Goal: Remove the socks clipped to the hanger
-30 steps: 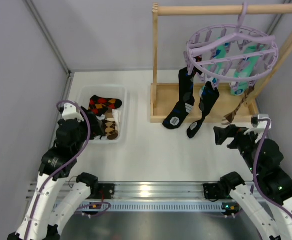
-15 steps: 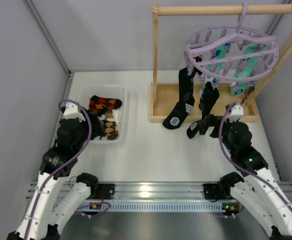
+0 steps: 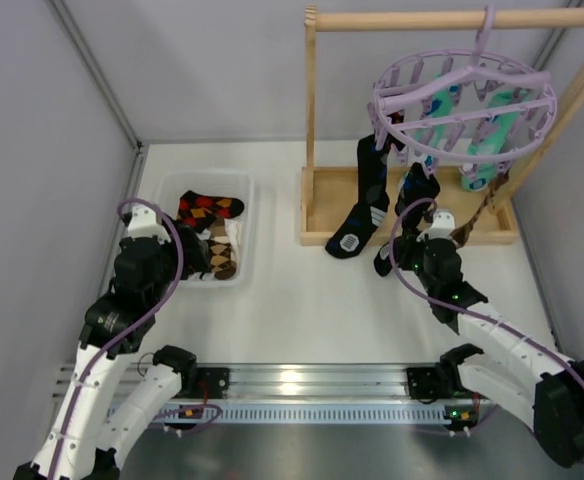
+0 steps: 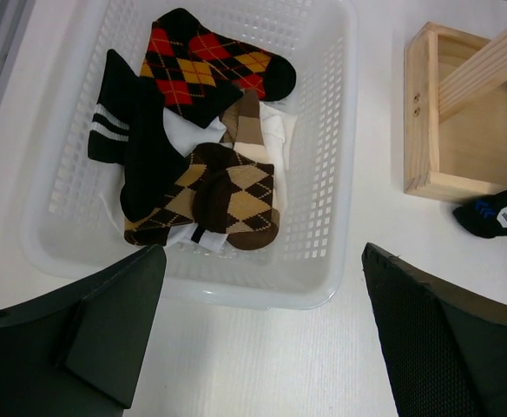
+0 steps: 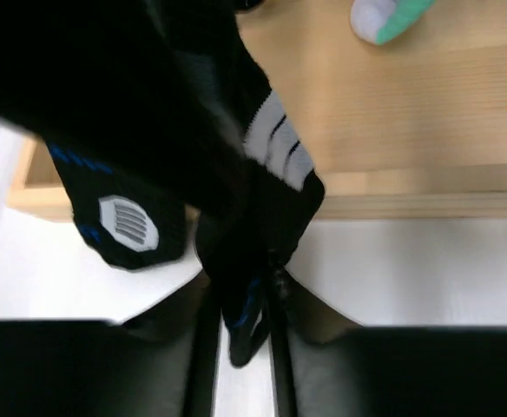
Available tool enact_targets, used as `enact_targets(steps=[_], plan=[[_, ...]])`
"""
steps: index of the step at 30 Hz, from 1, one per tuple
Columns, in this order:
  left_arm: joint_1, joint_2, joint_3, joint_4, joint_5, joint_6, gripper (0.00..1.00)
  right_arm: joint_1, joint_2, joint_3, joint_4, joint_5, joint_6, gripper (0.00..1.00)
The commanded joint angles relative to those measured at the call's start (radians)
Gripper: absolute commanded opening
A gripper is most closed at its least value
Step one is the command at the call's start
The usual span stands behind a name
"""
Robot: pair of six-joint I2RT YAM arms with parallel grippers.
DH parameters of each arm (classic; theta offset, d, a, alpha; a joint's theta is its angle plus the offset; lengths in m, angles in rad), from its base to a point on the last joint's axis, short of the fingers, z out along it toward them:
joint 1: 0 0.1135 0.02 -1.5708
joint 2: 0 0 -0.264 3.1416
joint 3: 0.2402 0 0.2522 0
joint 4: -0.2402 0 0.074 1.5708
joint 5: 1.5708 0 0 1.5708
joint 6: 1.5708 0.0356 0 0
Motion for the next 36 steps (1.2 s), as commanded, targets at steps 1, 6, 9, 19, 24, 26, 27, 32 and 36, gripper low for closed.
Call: enact_targets(steps=[1, 6, 9, 19, 24, 26, 27, 32, 36], plan=[[-0.005, 0.007, 0.005, 0.051, 0.013, -0.001, 0.99, -0.007, -0.004, -0.023, 0.240, 0.051, 0.011, 0.17], [-0.005, 0.025, 0.033, 0.050, 0.042, -0.029, 0.98, 0.012, -0.048, -0.063, 0.296, 0.053, -0.015, 0.00], [-0.005, 0.047, 0.068, 0.051, 0.116, -0.070, 0.98, 0.036, -0.105, -0.087, 0.300, 0.054, -0.019, 0.00], [-0.039, 0.270, 0.336, 0.094, 0.294, -0.193, 0.99, 0.269, -0.301, -0.136, 0.199, 0.145, 0.021, 0.00], [-0.393, 0.430, 0.511, 0.096, -0.029, -0.170, 0.99, 0.461, -0.353, -0.153, 0.164, 0.278, 0.040, 0.00], [-0.523, 0.534, 0.626, 0.093, -0.138, -0.127, 0.99, 0.541, -0.352, -0.147, 0.139, 0.324, 0.047, 0.00], [-0.633, 0.569, 0.660, 0.093, -0.216, -0.113, 0.99, 0.565, -0.346, -0.133, 0.130, 0.365, 0.055, 0.00], [-0.836, 0.789, 0.914, 0.091, -0.390, -0.020, 0.99, 0.736, -0.223, -0.084, 0.145, 0.480, 0.035, 0.00], [-0.904, 0.938, 1.100, 0.090, -0.427, 0.091, 0.99, 0.832, -0.107, -0.032, 0.208, 0.589, -0.003, 0.00]])
